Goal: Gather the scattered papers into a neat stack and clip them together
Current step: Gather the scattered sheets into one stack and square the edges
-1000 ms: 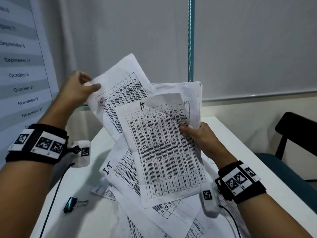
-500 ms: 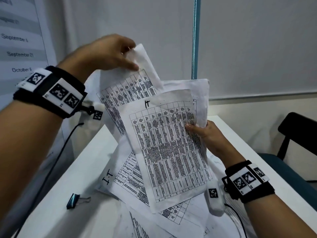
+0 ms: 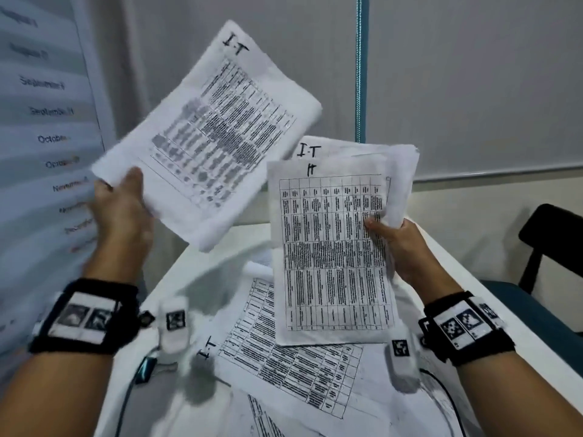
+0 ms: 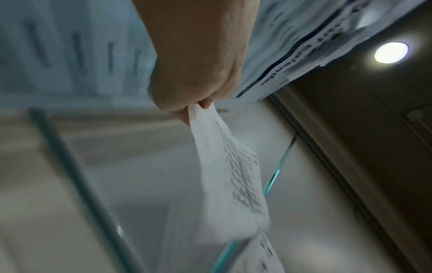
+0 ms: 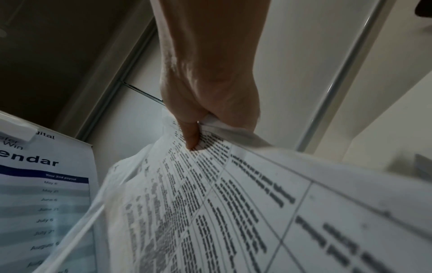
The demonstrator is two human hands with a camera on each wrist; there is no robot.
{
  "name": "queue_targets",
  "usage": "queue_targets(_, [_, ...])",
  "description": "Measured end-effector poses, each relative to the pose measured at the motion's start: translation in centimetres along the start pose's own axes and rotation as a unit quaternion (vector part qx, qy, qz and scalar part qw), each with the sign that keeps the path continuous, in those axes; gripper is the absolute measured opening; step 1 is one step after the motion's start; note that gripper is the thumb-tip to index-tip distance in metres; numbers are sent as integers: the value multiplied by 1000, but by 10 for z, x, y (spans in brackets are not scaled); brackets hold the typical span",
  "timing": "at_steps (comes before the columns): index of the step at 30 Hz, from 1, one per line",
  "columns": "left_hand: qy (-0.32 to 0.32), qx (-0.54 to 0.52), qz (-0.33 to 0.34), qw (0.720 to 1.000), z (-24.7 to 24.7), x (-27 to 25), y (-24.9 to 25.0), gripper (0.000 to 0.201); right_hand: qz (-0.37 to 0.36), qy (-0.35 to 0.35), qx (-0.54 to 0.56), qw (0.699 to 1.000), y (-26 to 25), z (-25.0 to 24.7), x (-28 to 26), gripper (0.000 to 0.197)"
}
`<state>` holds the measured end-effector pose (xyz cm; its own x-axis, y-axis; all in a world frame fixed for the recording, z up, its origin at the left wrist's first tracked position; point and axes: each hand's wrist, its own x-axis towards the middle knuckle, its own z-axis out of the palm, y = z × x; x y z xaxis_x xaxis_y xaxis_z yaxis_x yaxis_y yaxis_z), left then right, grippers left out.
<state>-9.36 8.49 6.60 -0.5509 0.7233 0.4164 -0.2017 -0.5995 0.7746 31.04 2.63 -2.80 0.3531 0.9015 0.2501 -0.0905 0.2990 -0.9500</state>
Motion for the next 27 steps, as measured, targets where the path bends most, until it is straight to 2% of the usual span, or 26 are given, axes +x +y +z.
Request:
queue_targets(2, [1, -41, -73, 996, 5, -27, -26, 39, 20, -11, 13, 1000, 4, 3, -4, 15])
queue_targets(3, [3, -52, -100, 994, 9, -43, -35, 37, 29, -16, 19, 999, 6, 5, -6, 17])
queue_targets(5, [1, -55, -120, 991, 25, -78, -46, 31, 37, 0, 47, 998, 7, 10, -8, 39])
queue_targets(7, [-30, -32, -119, 992, 40, -109, -56, 25, 43, 8, 87, 995, 9, 12, -7, 63])
queue_targets(8, [-48, -16, -118, 992, 46, -123, -59, 22, 44, 12, 103, 994, 9, 14, -6, 63])
queue_targets(11, [-42, 8, -118, 992, 57, -153, -63, 15, 58, 38, 115, 991, 3, 21, -9, 31])
queue_targets(13, [-35, 27, -120, 992, 64, -169, -66, 17, 69, 40, 126, 989, 2, 21, -11, 13])
queue_targets(14, [-40, 41, -124, 991, 68, -179, -67, 22, 81, 33, 146, 985, 2, 21, -13, 13])
queue_targets(16, [-75, 76, -110, 988, 71, -194, -67, 46, 112, 17, 206, 972, 0, 22, -18, 25])
queue_targets(18, [-130, 170, -37, 976, 74, -203, -64, 80, 101, -19, 264, 959, -1, 19, -22, 27])
queue_targets(19, [-163, 229, 11, 960, 76, -204, -62, 88, 95, -16, 266, 959, -2, 20, -23, 29])
queue_targets(20, [-201, 284, 48, 936, 79, -204, -60, 87, 95, -17, 274, 957, -4, 14, -25, 33])
queue_targets(22, [-267, 392, 89, 876, 83, -209, -53, 60, 117, 22, 279, 953, -2, 30, -33, 48])
queue_targets(23, [-291, 440, 100, 844, 84, -211, -51, 45, 89, 49, 281, 954, -3, 37, -40, 45])
queue_targets(24, [-312, 485, 116, 809, 84, -212, -54, 48, 49, 80, 298, 950, -2, 40, -42, 31])
queue_targets(25, [-327, 528, 129, 773, 83, -213, -57, 63, 21, 100, 305, 947, -1, 43, -42, 24])
queue_targets(26, [-328, 564, 133, 747, 84, -212, -60, 77, 38, 70, 292, 953, -4, 43, -45, 30])
queue_targets(27, [-315, 587, 135, 733, 86, -211, -63, 86, 80, 25, 272, 959, -6, 42, -48, 35])
